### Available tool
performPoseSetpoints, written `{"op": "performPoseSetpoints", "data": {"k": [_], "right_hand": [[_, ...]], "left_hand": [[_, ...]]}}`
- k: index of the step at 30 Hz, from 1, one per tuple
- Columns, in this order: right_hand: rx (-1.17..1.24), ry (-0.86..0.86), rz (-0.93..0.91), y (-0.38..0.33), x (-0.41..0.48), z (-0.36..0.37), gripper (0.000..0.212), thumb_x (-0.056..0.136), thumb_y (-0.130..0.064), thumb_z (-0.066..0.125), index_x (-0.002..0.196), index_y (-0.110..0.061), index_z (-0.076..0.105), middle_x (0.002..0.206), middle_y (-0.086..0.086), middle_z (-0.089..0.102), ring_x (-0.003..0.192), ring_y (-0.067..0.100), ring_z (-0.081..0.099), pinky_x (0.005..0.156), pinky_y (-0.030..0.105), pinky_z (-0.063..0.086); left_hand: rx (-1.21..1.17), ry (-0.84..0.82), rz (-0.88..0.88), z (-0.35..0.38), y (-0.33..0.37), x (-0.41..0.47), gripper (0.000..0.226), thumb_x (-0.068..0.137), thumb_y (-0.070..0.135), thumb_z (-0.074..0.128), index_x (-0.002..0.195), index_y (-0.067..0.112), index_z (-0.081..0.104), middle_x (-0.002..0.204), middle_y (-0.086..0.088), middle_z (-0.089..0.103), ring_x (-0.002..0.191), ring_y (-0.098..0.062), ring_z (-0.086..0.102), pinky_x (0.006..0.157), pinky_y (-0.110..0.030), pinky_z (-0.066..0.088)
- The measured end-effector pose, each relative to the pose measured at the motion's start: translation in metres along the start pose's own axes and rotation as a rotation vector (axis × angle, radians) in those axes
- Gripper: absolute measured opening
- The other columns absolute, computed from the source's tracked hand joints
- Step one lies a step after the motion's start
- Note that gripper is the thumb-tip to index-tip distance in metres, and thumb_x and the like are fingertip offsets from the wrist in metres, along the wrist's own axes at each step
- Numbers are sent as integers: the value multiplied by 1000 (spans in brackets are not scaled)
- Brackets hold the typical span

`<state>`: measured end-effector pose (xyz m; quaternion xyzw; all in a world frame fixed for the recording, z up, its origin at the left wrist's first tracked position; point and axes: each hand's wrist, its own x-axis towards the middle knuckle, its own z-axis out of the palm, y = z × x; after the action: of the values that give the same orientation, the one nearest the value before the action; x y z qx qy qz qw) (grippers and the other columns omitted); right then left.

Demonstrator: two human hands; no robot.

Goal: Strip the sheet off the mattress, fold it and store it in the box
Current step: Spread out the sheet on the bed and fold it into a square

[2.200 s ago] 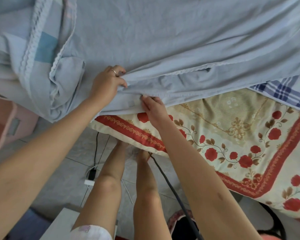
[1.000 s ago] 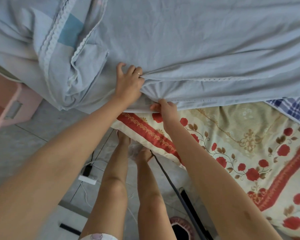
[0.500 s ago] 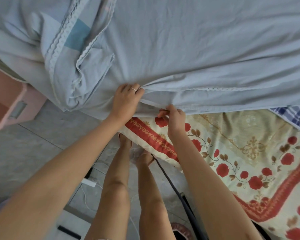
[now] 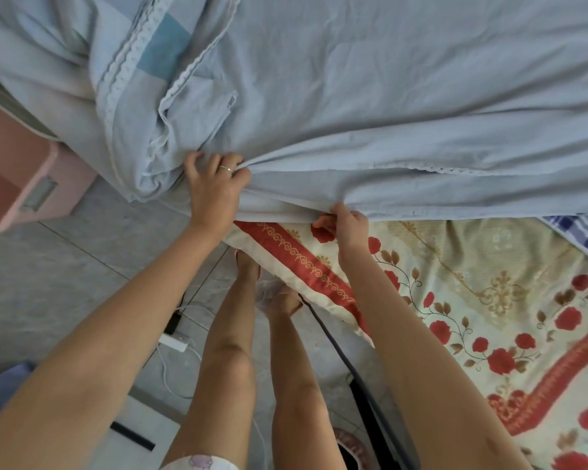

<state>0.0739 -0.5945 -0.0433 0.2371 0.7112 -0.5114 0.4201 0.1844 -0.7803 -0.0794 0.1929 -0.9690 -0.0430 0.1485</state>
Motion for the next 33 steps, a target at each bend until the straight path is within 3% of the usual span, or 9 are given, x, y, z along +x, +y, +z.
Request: {"op": "performPoseSetpoints", "data": {"k": [3, 7, 10, 15, 19, 27, 30, 33], "right_hand": [[0, 12, 27, 2, -5, 3, 37, 91, -7, 45, 56, -5, 57, 48, 4, 63, 52, 20, 52, 57, 30, 47], [107, 32, 101, 1, -2, 2, 27, 94, -11, 52, 69, -6, 60, 60, 3, 68, 57, 16, 62, 61, 26, 55], [114, 48, 155, -3, 6, -2, 18, 96, -14, 51, 80, -8, 57, 73, 6, 68, 61, 13, 63, 59, 23, 54], [58, 69, 144, 0, 13, -4, 23, 97, -18, 52, 78, -8, 59, 74, 5, 69, 64, 14, 66, 61, 24, 55], [111, 114, 149, 3, 13, 0, 19, 97, -17, 52, 81, -7, 57, 75, 7, 69, 62, 14, 65, 58, 22, 57], [149, 214, 146, 5, 5, 7, 18, 97, -19, 54, 84, -7, 57, 71, 6, 65, 61, 14, 64, 56, 20, 55], [295, 191, 173, 9, -1, 15, 11, 95, -18, 57, 88, -9, 58, 86, 8, 66, 77, 16, 67, 71, 25, 58], [407, 46, 231, 13, -10, 37, 8, 92, -12, 62, 94, -7, 56, 100, 10, 65, 88, 20, 67, 80, 29, 57]], "left_hand": [[-15, -60, -3, -4, -4, -17, 20, 79, -5, 50, 70, 11, 60, 95, -3, 63, 88, -23, 47, 90, -50, 35], [48, -159, -99, -8, 2, -24, 13, 73, 2, 56, 75, 13, 61, 106, -3, 58, 101, -21, 44, 100, -53, 26], [99, -148, -121, -9, 1, -26, 9, 74, 8, 56, 79, 16, 57, 110, -3, 57, 105, -21, 43, 102, -51, 25], [181, -172, -195, -20, -21, -19, 10, 82, 17, 52, 87, 21, 61, 122, -2, 52, 116, -23, 43, 104, -51, 16], [189, -226, -177, -29, -26, -12, 9, 81, 17, 54, 85, 17, 63, 120, -3, 51, 117, -23, 41, 104, -47, 11], [123, -247, -150, -42, -19, -49, 7, 74, 12, 67, 78, 14, 61, 106, -1, 59, 109, -21, 46, 99, -44, 19], [152, -227, -219, -39, -20, -52, 7, 78, 16, 67, 84, 18, 63, 115, 0, 58, 113, -19, 44, 99, -43, 19], [194, -205, -319, -39, -28, -60, 12, 84, 23, 60, 95, 25, 61, 128, 0, 52, 117, -21, 40, 99, -45, 17]]}}
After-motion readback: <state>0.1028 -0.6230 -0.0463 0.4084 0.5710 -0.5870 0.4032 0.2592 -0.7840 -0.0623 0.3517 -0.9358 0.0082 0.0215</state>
